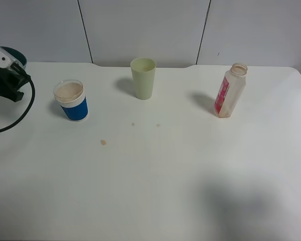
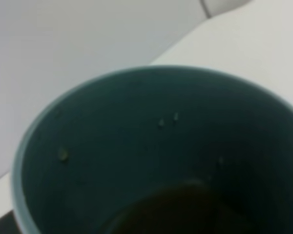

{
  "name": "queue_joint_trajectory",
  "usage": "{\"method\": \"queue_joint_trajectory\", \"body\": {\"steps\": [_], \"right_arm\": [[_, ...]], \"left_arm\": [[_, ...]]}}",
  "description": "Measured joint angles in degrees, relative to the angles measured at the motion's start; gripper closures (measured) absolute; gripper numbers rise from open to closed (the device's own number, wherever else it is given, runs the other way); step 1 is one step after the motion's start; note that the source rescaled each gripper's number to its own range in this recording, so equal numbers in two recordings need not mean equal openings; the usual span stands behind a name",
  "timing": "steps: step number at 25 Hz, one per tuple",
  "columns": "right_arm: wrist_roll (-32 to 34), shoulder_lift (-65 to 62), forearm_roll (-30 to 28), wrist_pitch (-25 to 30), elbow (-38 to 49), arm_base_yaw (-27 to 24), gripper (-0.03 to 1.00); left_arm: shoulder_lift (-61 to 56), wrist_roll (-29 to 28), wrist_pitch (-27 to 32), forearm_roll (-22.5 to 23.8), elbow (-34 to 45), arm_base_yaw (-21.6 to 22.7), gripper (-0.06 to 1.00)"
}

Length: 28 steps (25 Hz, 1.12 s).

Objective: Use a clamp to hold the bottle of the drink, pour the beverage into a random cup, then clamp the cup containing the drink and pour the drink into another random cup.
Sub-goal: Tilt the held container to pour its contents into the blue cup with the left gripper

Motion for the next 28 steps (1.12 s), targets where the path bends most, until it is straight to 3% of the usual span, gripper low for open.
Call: {"method": "queue_joint_trajectory", "body": {"steps": [10, 15, 28], "right_arm": [[0.0, 0.0, 0.0, 0.0, 0.0, 0.0, -0.01], [0.0, 0.0, 0.0, 0.0, 0.0, 0.0, -0.01], [0.0, 0.0, 0.0, 0.0, 0.0, 0.0, -0.01]], "left_arm": [[1.0, 0.9, 2.0, 1.6, -2.2, -2.8, 0.94], [1.0, 1.0, 6.6, 4.1, -4.0, -5.5, 0.94], [1.0, 4.9, 12.7, 4.4, -6.0, -11.1, 0.94]]}}
